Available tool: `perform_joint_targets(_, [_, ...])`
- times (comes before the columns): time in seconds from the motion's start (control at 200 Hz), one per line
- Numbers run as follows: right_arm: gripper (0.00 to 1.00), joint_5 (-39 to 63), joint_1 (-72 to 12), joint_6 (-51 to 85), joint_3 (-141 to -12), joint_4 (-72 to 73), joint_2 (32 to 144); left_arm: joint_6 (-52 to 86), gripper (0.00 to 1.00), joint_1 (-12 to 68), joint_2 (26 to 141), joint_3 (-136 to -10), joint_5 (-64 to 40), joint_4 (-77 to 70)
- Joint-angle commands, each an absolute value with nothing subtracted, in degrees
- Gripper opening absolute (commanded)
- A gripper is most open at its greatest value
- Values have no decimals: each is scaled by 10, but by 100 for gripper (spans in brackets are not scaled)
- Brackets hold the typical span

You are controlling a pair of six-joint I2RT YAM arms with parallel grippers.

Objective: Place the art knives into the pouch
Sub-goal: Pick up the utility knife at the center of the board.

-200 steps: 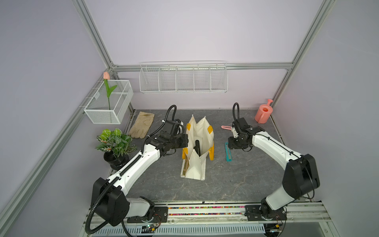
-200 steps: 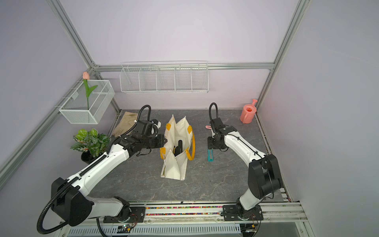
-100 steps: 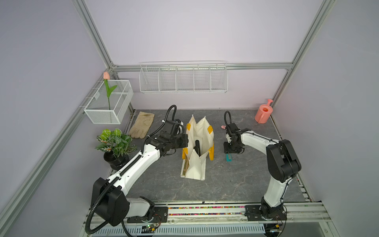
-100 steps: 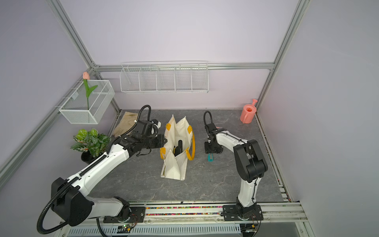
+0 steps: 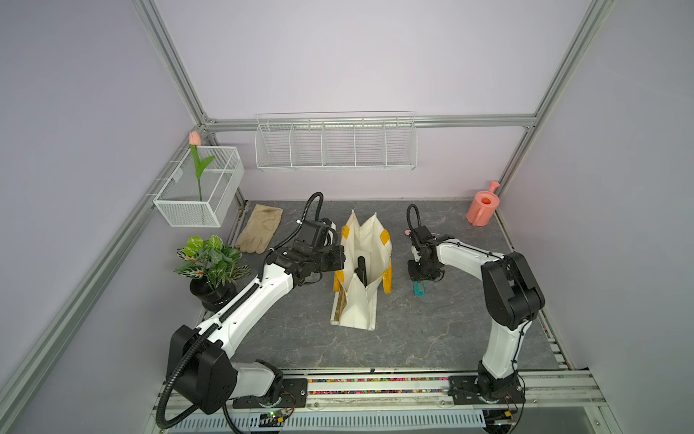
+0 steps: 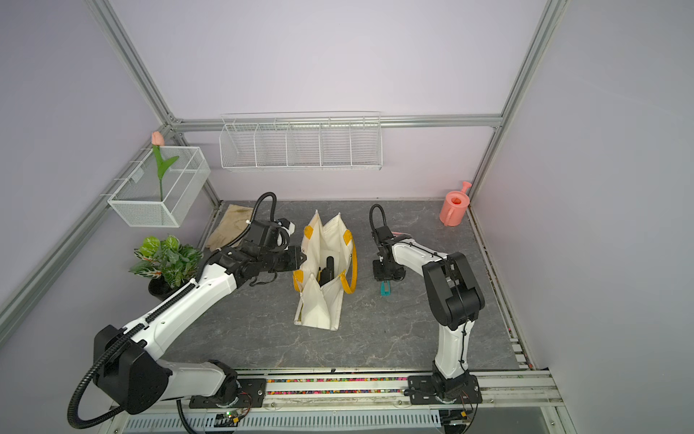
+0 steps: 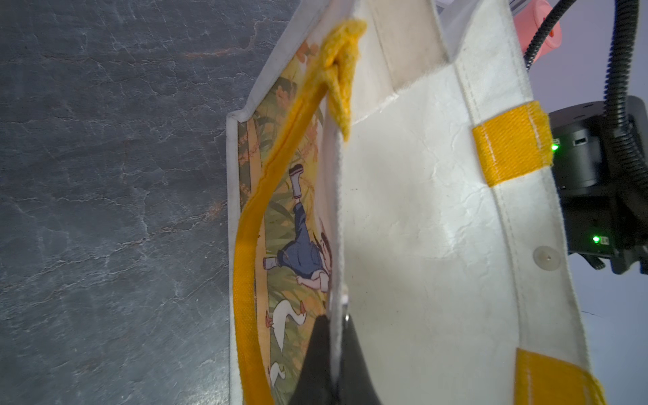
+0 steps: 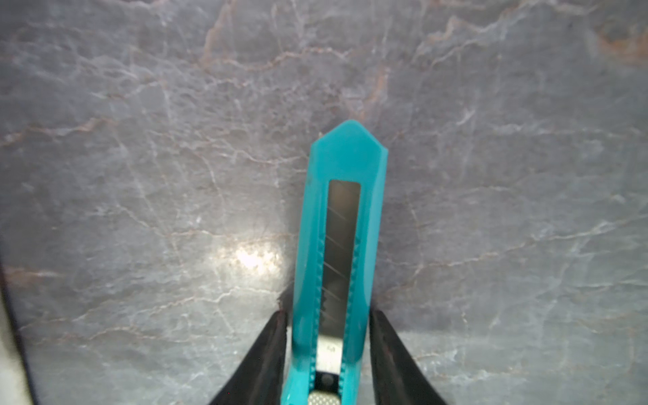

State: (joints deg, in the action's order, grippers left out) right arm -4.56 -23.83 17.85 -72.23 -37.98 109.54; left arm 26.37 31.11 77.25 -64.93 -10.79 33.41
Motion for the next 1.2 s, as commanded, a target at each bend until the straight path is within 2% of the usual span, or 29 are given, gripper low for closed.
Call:
perform_joint_targets(0.0, [37,-61,-242,175,-716,-391,1116,266,0,309,778,-643,-113,345])
perform_joint_targets(0.37, [21,-78,-244,171,-709,-403,1095,266,0,310,776,-643,-113,345])
perform_joint_targets(0.93, [21,-94,-251,151,-811,-519,959,267,0,310,776,-644,-114,343])
perform_joint_targets(1.195, [20,-78,-281,142,-927,-587,932,266,0,309,776,-643,-115,343])
